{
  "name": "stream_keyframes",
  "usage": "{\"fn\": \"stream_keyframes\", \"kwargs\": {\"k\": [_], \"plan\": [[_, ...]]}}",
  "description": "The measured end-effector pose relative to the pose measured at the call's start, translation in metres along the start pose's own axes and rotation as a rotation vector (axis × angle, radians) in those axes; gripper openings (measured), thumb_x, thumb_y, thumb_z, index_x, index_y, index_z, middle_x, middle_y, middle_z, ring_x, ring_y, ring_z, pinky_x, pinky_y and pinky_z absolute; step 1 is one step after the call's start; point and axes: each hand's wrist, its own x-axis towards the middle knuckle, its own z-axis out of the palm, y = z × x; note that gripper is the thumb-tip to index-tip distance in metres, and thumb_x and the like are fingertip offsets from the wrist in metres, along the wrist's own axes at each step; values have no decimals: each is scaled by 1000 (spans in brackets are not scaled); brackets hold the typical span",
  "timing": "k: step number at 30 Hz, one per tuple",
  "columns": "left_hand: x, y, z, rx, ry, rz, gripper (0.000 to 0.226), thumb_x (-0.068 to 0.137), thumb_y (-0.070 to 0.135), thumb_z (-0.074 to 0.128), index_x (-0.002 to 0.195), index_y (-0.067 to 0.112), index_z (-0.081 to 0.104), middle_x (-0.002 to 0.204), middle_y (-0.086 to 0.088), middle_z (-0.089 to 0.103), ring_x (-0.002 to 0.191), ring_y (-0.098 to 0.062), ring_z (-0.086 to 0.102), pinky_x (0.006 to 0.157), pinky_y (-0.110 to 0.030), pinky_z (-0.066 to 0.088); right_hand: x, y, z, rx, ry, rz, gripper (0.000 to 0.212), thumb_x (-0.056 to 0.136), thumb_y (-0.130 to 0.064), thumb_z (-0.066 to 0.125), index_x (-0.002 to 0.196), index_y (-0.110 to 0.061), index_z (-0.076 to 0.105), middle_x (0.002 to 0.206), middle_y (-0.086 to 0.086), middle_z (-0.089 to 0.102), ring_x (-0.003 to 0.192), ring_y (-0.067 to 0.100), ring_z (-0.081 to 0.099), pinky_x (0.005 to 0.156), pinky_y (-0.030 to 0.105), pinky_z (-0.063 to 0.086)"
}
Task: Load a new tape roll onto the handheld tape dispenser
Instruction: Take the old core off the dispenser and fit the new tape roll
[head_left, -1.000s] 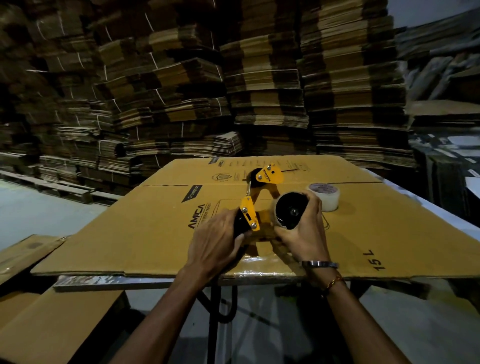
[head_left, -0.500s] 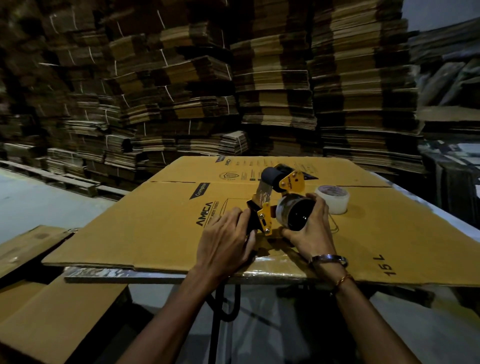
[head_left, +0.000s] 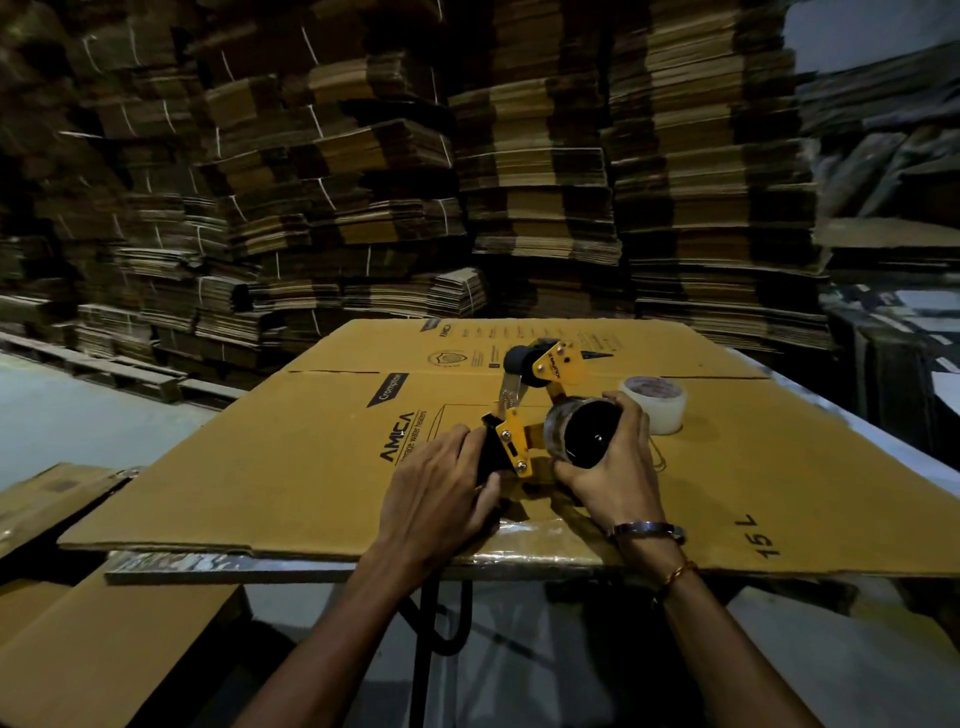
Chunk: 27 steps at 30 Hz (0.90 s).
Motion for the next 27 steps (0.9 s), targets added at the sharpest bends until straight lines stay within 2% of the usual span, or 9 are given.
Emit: {"fn": "stream_keyframes", "kwargs": {"k": [3, 9, 14, 17, 19, 21, 22, 23, 27], "plan": [[1, 0, 0, 7, -25, -50, 50, 89, 50, 42, 117, 12, 61, 91, 0, 66, 66, -12, 60, 56, -20, 41, -1, -1, 0, -13, 30, -43, 96, 63, -16, 88, 142, -17, 32, 141, 6, 37, 127, 27, 44, 87, 31, 44], [1, 0, 0, 27, -80, -117, 50, 95, 52, 36, 118, 14, 59, 98, -4, 67, 81, -21, 63, 74, -36, 50, -4, -3, -2, -4, 49, -97, 95, 65, -21, 87, 143, -19, 33, 141, 5, 40, 127, 24, 43, 91, 34, 45], [3, -2, -1, 114, -136, -167, 51, 99, 51, 33, 124, 14, 58, 104, -5, 65, 87, -22, 60, 77, -37, 42, -8, -7, -5, 60, 91, -141, 94, 67, -30, 90, 142, -23, 34, 142, 2, 45, 126, 20, 47, 93, 29, 44], [4, -5, -1, 137, -158, -186, 49, 102, 50, 28, 124, 18, 59, 103, -4, 64, 89, -23, 58, 77, -38, 37, -9, -11, -8, 183, 61, -114, 95, 65, -37, 91, 140, -30, 34, 139, -2, 48, 123, 18, 50, 95, 31, 46], [4, -6, 0, 108, -176, -169, 47, 102, 49, 25, 118, 22, 60, 100, -1, 65, 90, -23, 57, 79, -40, 37, -10, -17, -11, 265, 40, -44, 92, 67, -42, 88, 140, -28, 35, 131, -5, 49, 112, 13, 53, 90, 29, 47], [4, -8, 2, 45, -204, -143, 47, 102, 49, 22, 114, 24, 60, 97, 1, 65, 91, -23, 56, 82, -40, 38, -11, -21, -15, 332, 34, 23, 86, 68, -52, 81, 138, -23, 39, 117, -6, 53, 93, -1, 55, 77, 16, 45], [4, -10, 4, 17, -214, -135, 48, 102, 49, 21, 113, 25, 60, 97, 2, 65, 91, -23, 55, 82, -40, 38, -11, -21, -16, 360, 28, 38, 85, 68, -57, 81, 135, -22, 42, 111, -10, 54, 88, -8, 55, 70, 9, 44], [4, -11, 6, -7, -224, -132, 49, 102, 50, 19, 114, 25, 59, 98, 2, 64, 92, -22, 54, 83, -39, 37, -11, -20, -16, 383, 15, 42, 83, 68, -60, 80, 132, -22, 45, 107, -13, 55, 87, -12, 55, 66, 7, 45], [5, -16, 9, -16, -229, -140, 50, 103, 51, 14, 117, 27, 56, 103, 5, 61, 98, -20, 51, 89, -39, 32, -7, -12, -12, 458, -23, 77, 80, 61, -71, 67, 125, -26, 50, 111, -7, 61, 99, 9, 63, 69, 21, 56]]}}
